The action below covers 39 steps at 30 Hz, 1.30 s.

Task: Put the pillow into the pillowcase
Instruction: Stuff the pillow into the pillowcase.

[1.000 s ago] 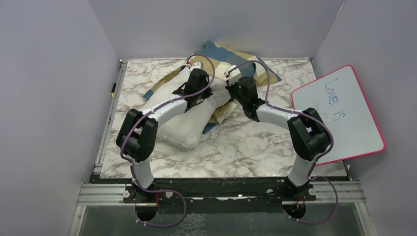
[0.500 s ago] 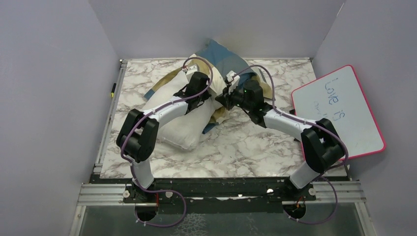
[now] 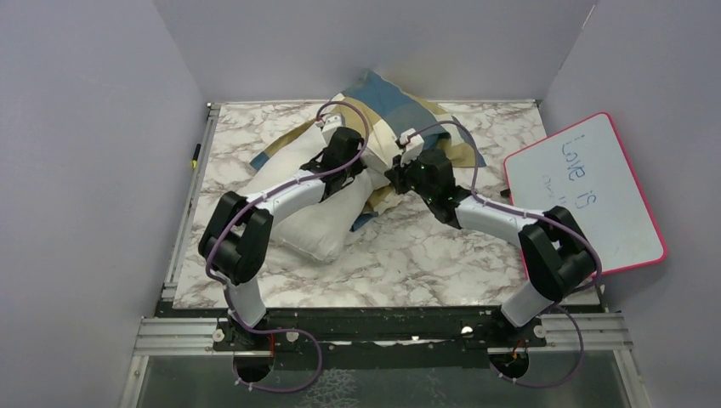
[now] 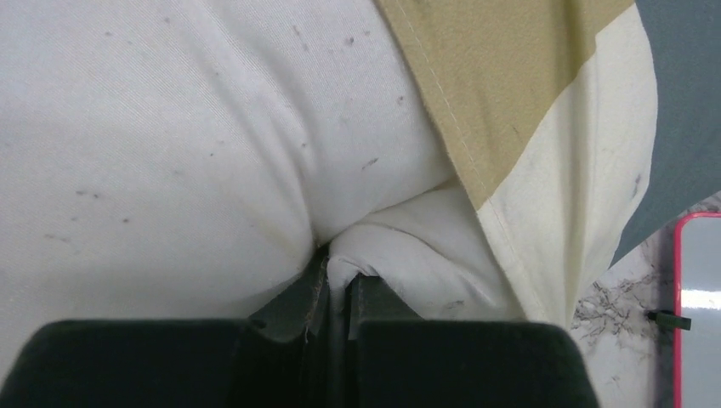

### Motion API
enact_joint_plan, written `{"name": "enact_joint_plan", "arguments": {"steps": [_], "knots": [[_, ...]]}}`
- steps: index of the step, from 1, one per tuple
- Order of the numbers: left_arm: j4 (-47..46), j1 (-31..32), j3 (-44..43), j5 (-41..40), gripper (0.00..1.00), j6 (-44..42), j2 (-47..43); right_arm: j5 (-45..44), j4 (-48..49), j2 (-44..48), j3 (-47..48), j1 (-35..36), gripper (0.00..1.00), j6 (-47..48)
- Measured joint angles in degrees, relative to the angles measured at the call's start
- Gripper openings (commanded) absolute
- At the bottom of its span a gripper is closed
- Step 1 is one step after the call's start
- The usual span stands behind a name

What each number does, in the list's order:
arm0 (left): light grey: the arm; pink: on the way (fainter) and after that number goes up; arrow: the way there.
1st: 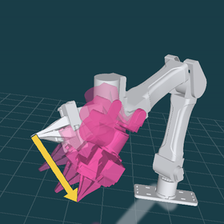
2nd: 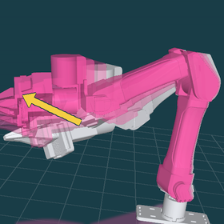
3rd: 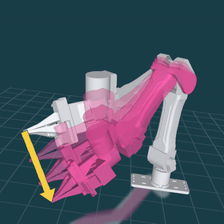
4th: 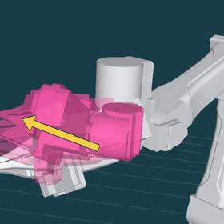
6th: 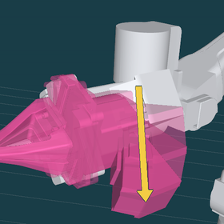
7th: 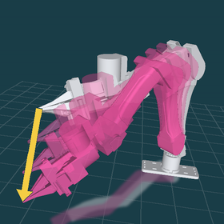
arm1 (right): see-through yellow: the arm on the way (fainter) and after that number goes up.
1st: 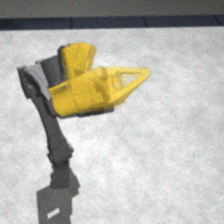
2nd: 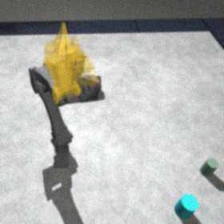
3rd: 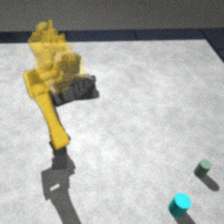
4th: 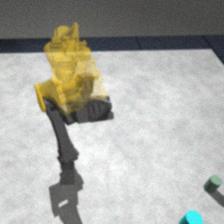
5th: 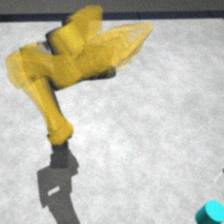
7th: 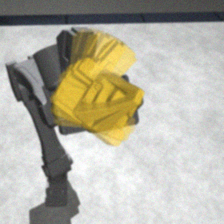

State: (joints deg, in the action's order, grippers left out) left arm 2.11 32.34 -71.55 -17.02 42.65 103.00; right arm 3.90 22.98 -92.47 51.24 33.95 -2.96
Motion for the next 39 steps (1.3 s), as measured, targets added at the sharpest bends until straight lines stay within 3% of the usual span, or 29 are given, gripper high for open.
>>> {"name": "enact_joint_plan", "arguments": {"steps": [8,14,17,21,23,26,31,35,39], "knots": [[-2.29,1.51,2.58,-1.38,0.00,1.09,-2.60,4.72,4.11,-4.24,1.75,-0.02,0.00,-8.09],[-2.73,4.11,2.58,-1.99,0.00,1.25,-2.62,-5.27,-0.07,-4.04,1.79,0.66,0.00,-15.08],[-2.91,5.44,2.43,-1.86,0.20,0.83,-2.62,-7.67,-2.54,-1.51,1.79,0.87,0.01,-15.47],[-1.18,6.05,1.25,-0.50,0.56,-1.07,-3.02,-9.11,-5.27,1.42,0.81,0.85,0.02,-14.86],[0.63,6.03,0.96,0.24,0.66,-2.75,-4.66,-9.14,-6.80,2.58,-0.11,0.87,0.04,-14.14],[4.24,5.75,0.96,1.03,0.71,-5.49,-9.46,-9.20,-9.77,3.63,-0.22,1.05,0.10,-13.16],[10.12,4.17,1.92,1.14,0.74,-9.31,-20.50,-9.44,-16.35,6.08,0.50,1.42,0.31,-11.13],[12.63,-1.73,6.56,1.88,0.85,-10.14,-29.00,-9.38,-22.40,8.02,5.05,1.60,0.47,-9.35],[16.72,-8.85,10.25,1.36,0.91,-11.45,-31.30,-8.79,-24.17,8.02,13.46,1.68,0.54,-6.16]]}}
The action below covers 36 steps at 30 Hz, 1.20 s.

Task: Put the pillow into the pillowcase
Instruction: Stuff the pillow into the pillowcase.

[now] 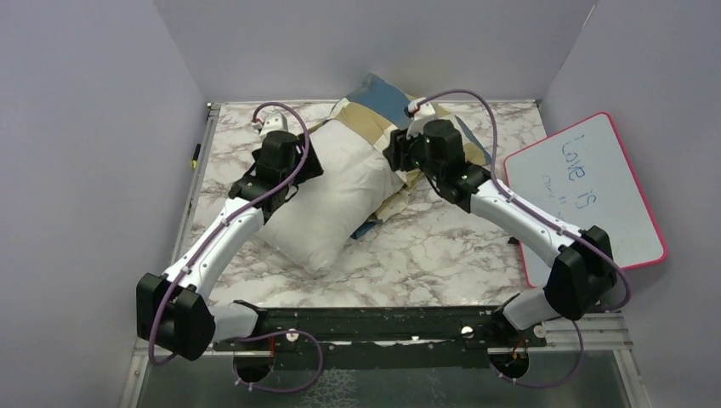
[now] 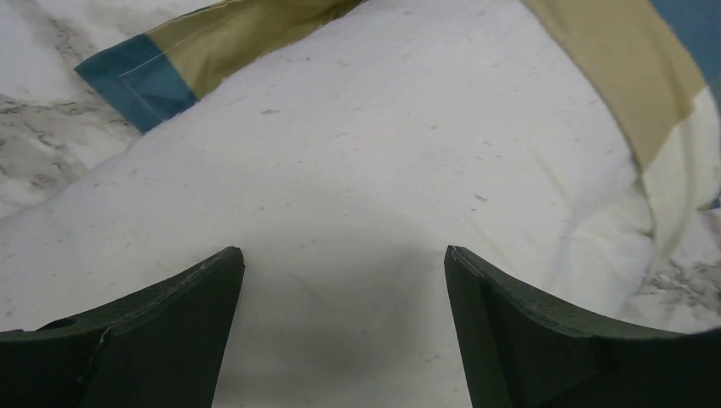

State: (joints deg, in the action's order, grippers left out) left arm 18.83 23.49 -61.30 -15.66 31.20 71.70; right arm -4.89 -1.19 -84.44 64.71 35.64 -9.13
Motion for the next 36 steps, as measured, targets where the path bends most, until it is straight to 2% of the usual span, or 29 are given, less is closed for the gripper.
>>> {"name": "enact_joint_plan", "arguments": {"steps": [4,6,8,12,15,23,28,32,36], "knots": [[1.57,-3.26,2.62,-0.20,0.91,-1.73,0.24,1.40,1.05,-3.54,9.68,0.00,0.58,5.11],[0.57,-4.35,3.15,0.42,0.87,-2.36,1.51,1.90,1.77,-6.95,14.38,0.02,0.60,7.80],[-1.29,-4.83,3.17,2.05,0.69,-3.32,4.61,2.43,2.05,-10.84,18.56,0.04,0.61,10.25],[-5.88,-5.42,4.07,6.36,0.21,-4.61,11.80,3.63,0.00,-17.07,24.00,0.04,0.62,14.49],[-11.87,-4.55,8.87,8.50,0.02,-5.07,11.80,5.07,-2.34,-18.86,25.31,0.04,0.62,17.57],[-25.11,5.35,20.90,7.19,0.00,-5.33,3.89,5.62,-4.87,-20.63,27.58,1.07,0.66,23.54],[-28.13,8.92,22.25,5.88,0.00,-5.11,3.85,3.98,-5.07,-25.22,31.19,2.60,0.67,26.64],[-28.87,9.73,22.38,5.29,0.00,-4.96,3.98,1.03,-4.90,-29.57,33.48,3.41,0.63,28.96],[-29.07,10.32,22.43,3.98,0.00,-4.72,4.09,-4.26,-4.09,-34.49,36.39,3.80,0.54,31.85]]}}
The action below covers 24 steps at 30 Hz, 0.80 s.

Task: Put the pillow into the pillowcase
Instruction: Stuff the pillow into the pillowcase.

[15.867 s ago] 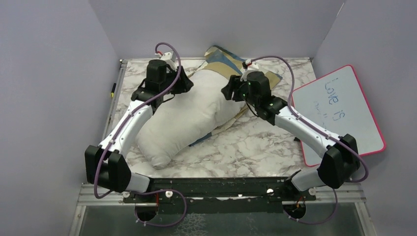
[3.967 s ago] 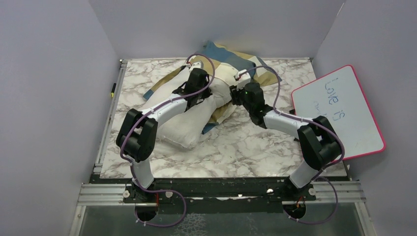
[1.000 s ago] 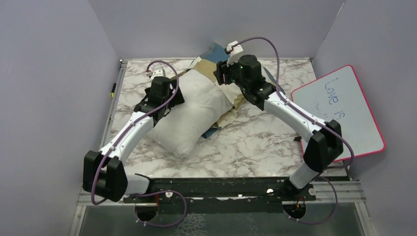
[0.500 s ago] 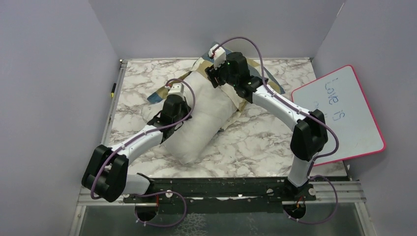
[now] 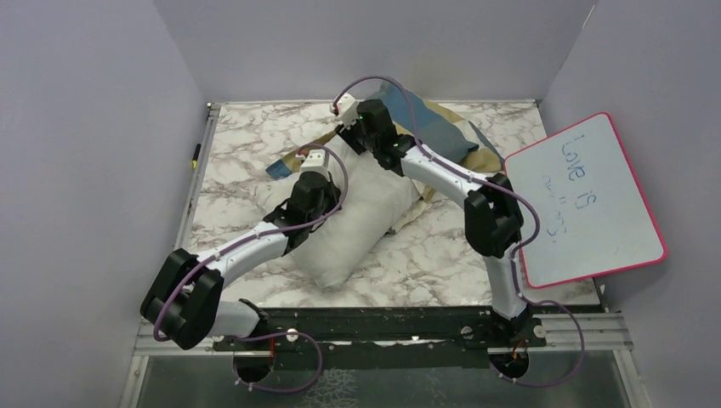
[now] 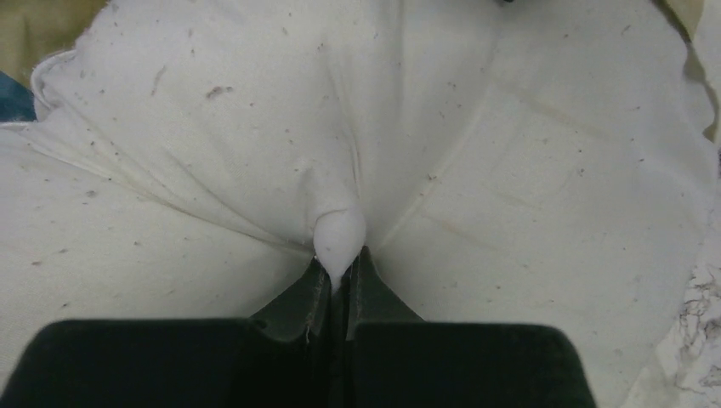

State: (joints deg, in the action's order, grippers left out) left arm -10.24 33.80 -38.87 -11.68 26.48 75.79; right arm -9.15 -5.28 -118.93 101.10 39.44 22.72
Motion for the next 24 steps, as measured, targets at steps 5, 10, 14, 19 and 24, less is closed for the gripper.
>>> {"name": "enact_joint_plan", "arguments": {"steps": [5,10,14,19,24], "knots": [[-0.46,0.55,0.04,-1.42,0.00,0.17,0.20,-7.26,-0.92,-8.07,8.46,0.04,0.39,2.47],[-0.81,0.98,0.04,-2.40,0.00,0.37,0.44,-10.29,-3.34,-11.69,12.48,0.39,0.05,2.89],[-1.16,1.29,-0.02,-3.15,0.00,0.50,0.74,-8.79,-5.64,-11.89,13.92,0.68,0.00,1.92],[-0.35,1.44,-2.29,-4.20,0.00,0.39,2.95,3.72,-7.21,-8.98,11.43,0.17,0.00,-2.99],[3.41,1.46,-7.19,-4.61,0.00,-0.28,6.97,15.39,-1.86,-1.68,1.84,-0.24,0.00,-10.38]]}}
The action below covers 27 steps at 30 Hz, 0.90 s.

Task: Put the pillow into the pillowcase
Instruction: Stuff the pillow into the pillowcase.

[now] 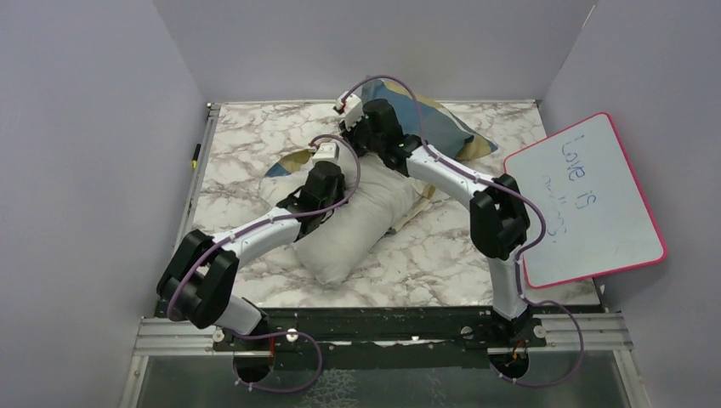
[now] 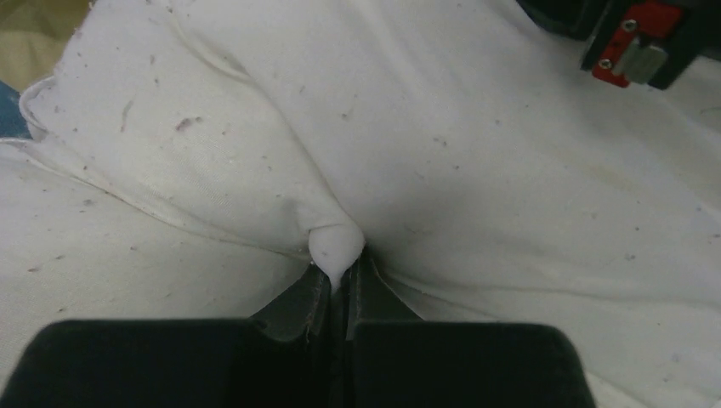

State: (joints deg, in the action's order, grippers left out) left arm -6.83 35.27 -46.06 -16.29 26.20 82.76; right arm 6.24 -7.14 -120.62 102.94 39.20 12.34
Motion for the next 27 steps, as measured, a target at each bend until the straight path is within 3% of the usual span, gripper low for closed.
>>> {"name": "enact_joint_plan", "arguments": {"steps": [13,21,27], "knots": [[2.40,0.02,-1.92,0.00,0.00,0.94,1.79,3.78,20.11,8.85,-16.09,0.07,0.00,-19.71],[2.89,0.00,-1.75,-0.04,0.00,1.03,1.66,8.26,27.15,9.55,-17.03,-0.52,0.00,-31.45],[4.87,0.00,-1.49,-0.94,0.00,3.02,0.13,8.87,28.33,8.61,-18.10,0.37,0.00,-32.33]]}}
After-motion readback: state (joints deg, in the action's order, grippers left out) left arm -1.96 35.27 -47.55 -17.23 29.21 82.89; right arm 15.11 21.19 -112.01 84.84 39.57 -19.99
